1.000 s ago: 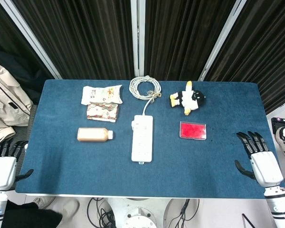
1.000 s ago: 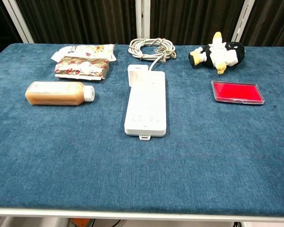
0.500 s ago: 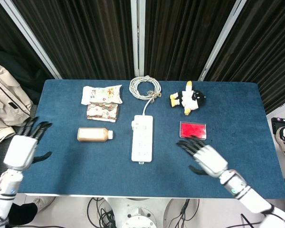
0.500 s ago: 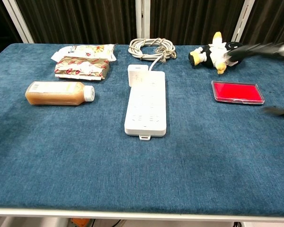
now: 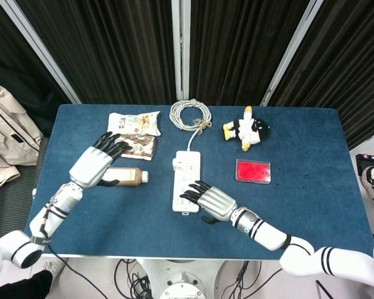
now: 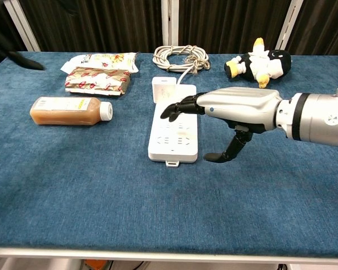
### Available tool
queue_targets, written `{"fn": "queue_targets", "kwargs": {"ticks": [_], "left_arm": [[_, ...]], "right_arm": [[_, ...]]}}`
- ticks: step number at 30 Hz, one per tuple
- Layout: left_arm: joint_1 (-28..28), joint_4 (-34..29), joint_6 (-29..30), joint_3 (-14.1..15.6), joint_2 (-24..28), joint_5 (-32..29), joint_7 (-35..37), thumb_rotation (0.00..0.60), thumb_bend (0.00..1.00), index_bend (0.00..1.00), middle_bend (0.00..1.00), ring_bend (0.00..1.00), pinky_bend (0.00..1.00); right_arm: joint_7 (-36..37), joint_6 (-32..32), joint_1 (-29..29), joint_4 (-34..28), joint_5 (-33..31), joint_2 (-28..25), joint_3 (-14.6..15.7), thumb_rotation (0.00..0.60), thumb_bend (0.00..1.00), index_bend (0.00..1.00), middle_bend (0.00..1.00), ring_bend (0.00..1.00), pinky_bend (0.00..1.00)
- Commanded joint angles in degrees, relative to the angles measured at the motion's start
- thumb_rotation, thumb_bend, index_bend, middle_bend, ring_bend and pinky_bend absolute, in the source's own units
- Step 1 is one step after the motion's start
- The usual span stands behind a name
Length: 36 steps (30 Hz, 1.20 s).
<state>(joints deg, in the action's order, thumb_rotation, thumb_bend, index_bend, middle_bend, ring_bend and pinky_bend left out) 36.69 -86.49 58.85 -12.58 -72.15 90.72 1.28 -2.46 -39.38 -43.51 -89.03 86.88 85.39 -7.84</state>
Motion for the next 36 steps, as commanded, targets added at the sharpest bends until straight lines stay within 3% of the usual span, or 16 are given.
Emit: {"fn": "queue_targets", "kwargs": {"ticks": [1,15,36], "left_arm": [[4.4,4.0,-4.2,-0.6,-3.4,-1.1,1.9,0.600,0.09,0.20,0.16,0.02,0.09],[18.2,18.8,-14.3,-0.4,-14.9,-1.7,7.7,0.600,0.13,0.25,0.20,0.11,0.23],[30.7,41.8,-13.8,8.0,-28.2,7.1,20.2,0.600,0.21,0.33,0.31,0.26,0.40]], "right_arm": [[-0.1,0.1,-0.6,1.6,-1.4,1.5,0.3,0.600,0.25,0.13,0.15,0.00,0.00],[2.1,-1.2,-1.5,5.6,-2.3,5.0,3.2,0.600,0.25,0.14,0.16,0.00,0.00],[2.5,-2.1,-2.0,6.7,-4.5,5.6,4.7,0.600,0.25,0.14,0.16,0.00,0.00]]}}
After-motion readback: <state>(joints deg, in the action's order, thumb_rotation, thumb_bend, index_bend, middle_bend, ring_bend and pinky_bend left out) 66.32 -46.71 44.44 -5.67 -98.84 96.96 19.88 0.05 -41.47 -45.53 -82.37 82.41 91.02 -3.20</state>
